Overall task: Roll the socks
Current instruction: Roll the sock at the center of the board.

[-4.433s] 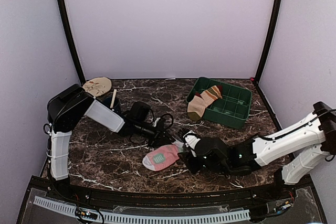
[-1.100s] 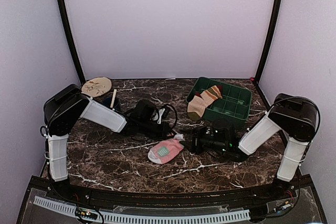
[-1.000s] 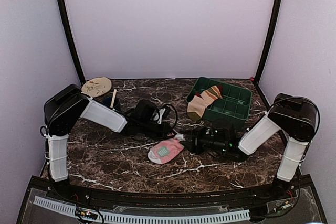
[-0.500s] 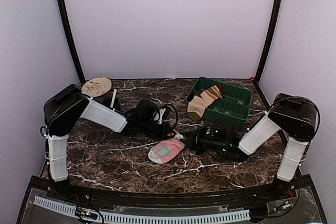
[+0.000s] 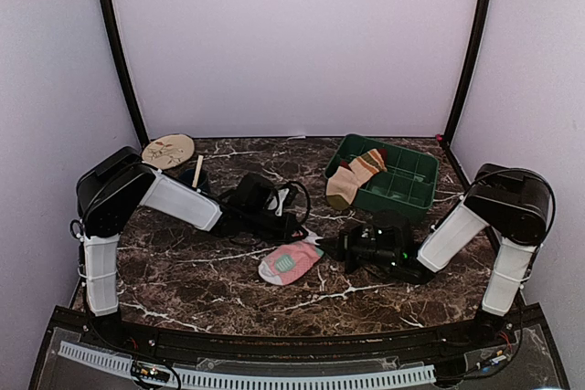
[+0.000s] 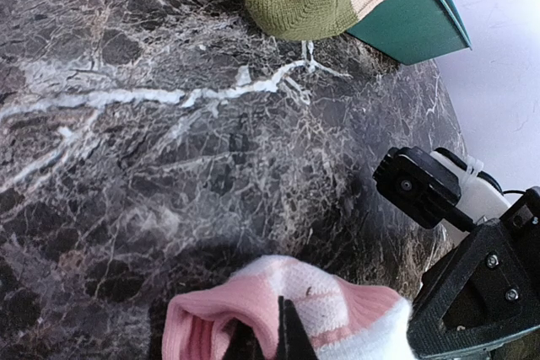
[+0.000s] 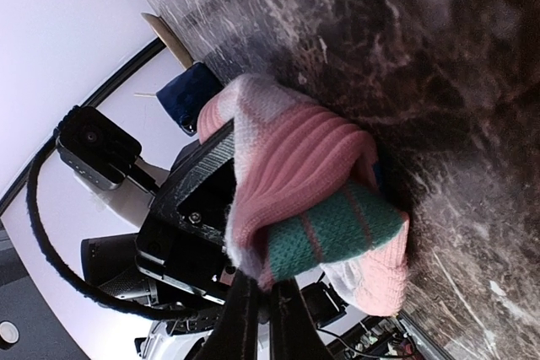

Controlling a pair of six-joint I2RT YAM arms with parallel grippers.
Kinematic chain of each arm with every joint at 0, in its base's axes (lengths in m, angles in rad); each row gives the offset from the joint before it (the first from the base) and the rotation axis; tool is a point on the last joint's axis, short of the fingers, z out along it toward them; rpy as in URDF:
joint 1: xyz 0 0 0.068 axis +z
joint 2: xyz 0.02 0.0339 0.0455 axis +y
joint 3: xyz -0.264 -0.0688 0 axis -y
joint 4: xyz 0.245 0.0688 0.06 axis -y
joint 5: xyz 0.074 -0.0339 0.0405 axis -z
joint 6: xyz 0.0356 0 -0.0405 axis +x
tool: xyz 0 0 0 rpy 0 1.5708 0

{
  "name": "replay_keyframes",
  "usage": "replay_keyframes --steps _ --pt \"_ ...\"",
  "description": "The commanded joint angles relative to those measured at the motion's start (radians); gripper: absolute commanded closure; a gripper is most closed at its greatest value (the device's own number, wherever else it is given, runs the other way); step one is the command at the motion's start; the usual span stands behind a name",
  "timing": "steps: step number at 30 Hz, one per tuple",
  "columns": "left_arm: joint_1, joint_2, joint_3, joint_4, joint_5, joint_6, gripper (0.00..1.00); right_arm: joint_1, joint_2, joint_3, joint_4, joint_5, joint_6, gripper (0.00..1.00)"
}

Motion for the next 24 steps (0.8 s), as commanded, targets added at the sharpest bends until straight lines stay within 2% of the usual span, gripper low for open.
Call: replay_keyframes --steps 1,6,14,24 --pt "-0.004 -0.045 0.015 -0.025 -0.019 0.010 1.00 -0.015 -0.009 -0.024 0.024 -0.033 0.039 1.00" --pt "-0.004 -0.040 0.018 -0.032 -0.021 -0.008 1.00 -0.026 -0.043 -0.026 -0.068 -0.070 -0.075 1.00" --pt "-0.003 -0.036 0.021 -0.042 -0.020 -0.030 1.00 -0.054 -0.105 0.027 -0.330 -0.101 -0.327 1.00" --pt "0.004 -0.041 0.010 -0.037 -0.007 -0.057 1.00 -0.058 -0.081 0.107 -0.508 -0.131 -0.523 1.00"
